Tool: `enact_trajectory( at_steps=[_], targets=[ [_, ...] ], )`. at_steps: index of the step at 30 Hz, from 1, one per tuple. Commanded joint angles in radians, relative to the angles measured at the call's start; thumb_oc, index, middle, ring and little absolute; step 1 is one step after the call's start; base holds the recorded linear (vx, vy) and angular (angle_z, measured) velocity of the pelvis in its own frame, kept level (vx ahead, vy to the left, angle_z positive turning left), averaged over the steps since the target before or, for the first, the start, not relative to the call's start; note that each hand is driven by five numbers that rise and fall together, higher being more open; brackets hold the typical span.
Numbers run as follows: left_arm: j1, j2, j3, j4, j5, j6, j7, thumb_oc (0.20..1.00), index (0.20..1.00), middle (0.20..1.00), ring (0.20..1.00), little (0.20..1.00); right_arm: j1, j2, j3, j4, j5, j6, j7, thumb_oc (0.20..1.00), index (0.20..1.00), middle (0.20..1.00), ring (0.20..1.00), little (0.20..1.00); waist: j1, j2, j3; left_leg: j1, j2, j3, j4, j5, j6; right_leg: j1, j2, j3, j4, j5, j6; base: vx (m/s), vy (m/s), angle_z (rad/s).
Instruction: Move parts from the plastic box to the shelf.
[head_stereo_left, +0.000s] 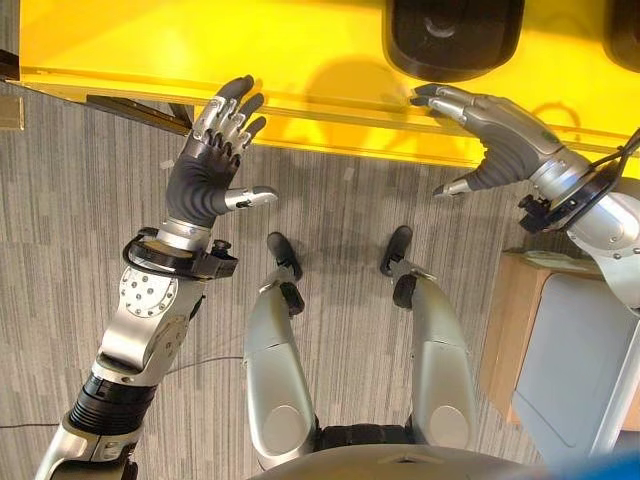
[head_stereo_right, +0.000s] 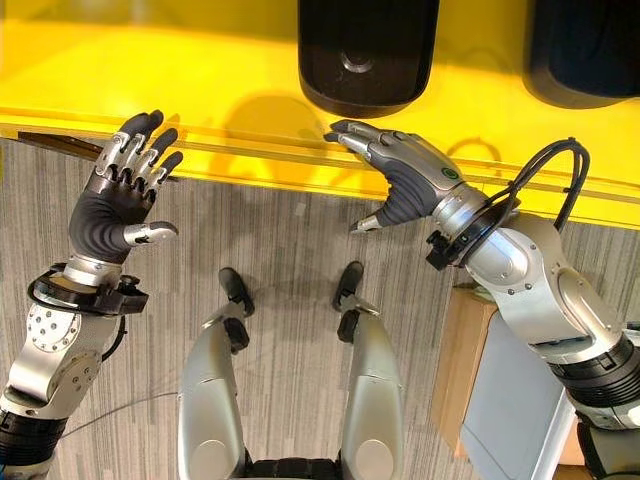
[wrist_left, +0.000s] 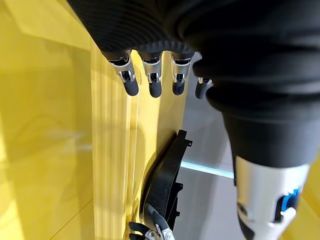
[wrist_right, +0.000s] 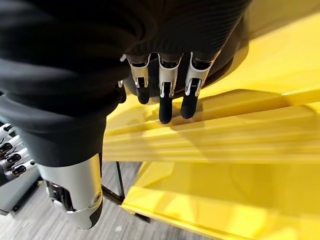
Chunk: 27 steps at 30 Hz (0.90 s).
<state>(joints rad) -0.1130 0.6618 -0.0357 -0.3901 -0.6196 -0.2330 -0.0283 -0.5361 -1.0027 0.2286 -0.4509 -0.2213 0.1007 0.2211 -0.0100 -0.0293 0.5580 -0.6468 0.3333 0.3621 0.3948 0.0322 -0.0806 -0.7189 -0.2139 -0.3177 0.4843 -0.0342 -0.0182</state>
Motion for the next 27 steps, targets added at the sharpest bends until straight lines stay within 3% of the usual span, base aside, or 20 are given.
enact_trajectory(
  at_steps=[1, 5, 11, 27],
  targets=[
    [0.019, 0.025, 0.007, -0.035, -0.029, -0.067, -0.011, 1.000, 1.000, 1.000, 1.000, 1.000, -0.025, -0.034, -0.066, -0.059, -0.009, -0.005, -0.017, 1.000, 1.000, 1.000, 1.000, 1.000, 0.009, -0.013, -0.038, 0.077, 0.028, 0.021, -0.056, -0.047, -0.094, 0.039, -0.008, -0.022, 0.031, -0.097, 0.128, 0.01, 0.038, -0.05],
    [-0.139, 0.044, -0.048, 0.062, -0.055, -0.005, 0.024, 1.000, 1.000, 1.000, 1.000, 1.000, -0.181, -0.050, 0.030, 0.051, 0.043, 0.017, 0.003, 1.000, 1.000, 1.000, 1.000, 1.000, 0.009, -0.018, -0.038, 0.099, 0.034, 0.021, -0.046, -0.047, -0.092, 0.056, -0.007, -0.013, 0.050, -0.105, 0.123, 0.02, 0.034, -0.06],
    [-0.259, 0.036, -0.096, 0.149, -0.049, 0.022, 0.068, 1.000, 1.000, 1.000, 1.000, 1.000, -0.299, -0.041, 0.138, 0.148, 0.062, -0.002, -0.005, 1.000, 1.000, 1.000, 1.000, 1.000, -0.004, -0.025, -0.038, 0.100, 0.043, 0.024, -0.044, -0.041, -0.097, 0.053, -0.008, -0.010, 0.053, -0.102, 0.120, 0.00, 0.004, -0.01],
    [-0.363, -0.037, -0.150, 0.251, 0.028, 0.030, 0.106, 1.000, 1.000, 1.000, 1.000, 1.000, -0.375, 0.042, 0.202, 0.263, -0.005, -0.012, -0.007, 1.000, 1.000, 1.000, 1.000, 1.000, -0.013, -0.032, -0.038, 0.097, 0.048, 0.025, -0.036, -0.042, -0.100, 0.048, -0.004, -0.001, 0.072, -0.112, 0.117, 0.00, 0.001, 0.00]
  ],
)
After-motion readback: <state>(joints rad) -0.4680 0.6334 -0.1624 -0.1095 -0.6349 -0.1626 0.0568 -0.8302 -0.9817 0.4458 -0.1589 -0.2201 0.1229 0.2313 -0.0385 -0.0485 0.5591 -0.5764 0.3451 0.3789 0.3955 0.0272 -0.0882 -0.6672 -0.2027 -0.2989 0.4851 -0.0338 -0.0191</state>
